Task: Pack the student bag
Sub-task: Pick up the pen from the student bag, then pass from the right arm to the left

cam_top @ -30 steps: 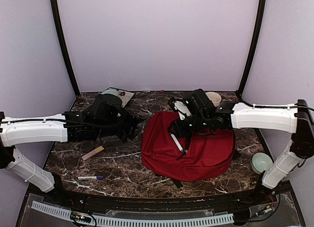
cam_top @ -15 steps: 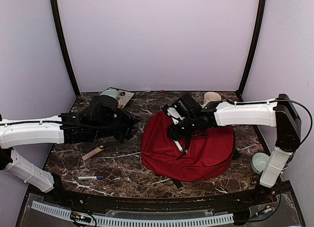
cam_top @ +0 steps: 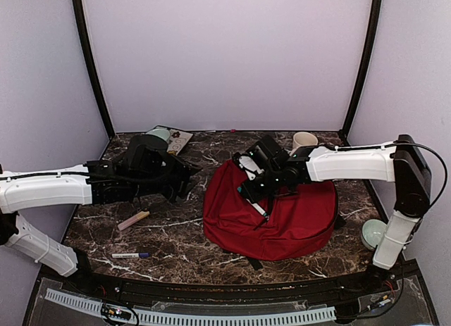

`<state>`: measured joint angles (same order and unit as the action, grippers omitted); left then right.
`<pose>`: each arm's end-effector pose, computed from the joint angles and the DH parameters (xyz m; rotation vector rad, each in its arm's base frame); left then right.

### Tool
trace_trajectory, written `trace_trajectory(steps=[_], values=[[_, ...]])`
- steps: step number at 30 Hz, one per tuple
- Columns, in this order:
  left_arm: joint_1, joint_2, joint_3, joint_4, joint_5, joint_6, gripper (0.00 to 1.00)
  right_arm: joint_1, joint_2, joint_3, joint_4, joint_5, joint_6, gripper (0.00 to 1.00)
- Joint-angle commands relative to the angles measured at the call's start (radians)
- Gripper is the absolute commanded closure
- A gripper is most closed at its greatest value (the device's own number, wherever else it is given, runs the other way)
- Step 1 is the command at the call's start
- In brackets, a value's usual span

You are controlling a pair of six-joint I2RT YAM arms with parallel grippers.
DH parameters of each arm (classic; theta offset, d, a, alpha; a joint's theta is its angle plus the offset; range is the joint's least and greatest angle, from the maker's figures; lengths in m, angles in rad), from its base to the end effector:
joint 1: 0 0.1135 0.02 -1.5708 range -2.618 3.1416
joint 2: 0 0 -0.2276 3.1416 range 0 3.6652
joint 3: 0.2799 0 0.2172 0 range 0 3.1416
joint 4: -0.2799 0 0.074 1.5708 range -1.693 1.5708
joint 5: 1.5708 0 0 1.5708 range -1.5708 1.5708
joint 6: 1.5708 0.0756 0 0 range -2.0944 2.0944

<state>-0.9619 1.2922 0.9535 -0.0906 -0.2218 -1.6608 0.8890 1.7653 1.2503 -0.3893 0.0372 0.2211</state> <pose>0.1901 -0.2436 0.2581 -0.9434 2.1080 -1.3637 0.2339 0.2837 0.1687 -0.8120 2.3900 0.4205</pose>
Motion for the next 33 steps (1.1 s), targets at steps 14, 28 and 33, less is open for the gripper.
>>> trace_trajectory(steps=[14,28,33], values=[[0.008,0.001,0.201,-0.052,0.082,0.630,0.58,-0.052,-0.312,-0.043,0.230,-0.103,0.132,0.92],[0.008,0.075,0.232,0.237,0.405,0.823,0.53,-0.060,-0.465,-0.091,0.387,-0.443,0.189,0.90],[0.008,0.077,0.282,0.199,0.407,0.809,0.51,-0.058,-0.471,-0.111,0.348,-0.486,0.141,0.90]])
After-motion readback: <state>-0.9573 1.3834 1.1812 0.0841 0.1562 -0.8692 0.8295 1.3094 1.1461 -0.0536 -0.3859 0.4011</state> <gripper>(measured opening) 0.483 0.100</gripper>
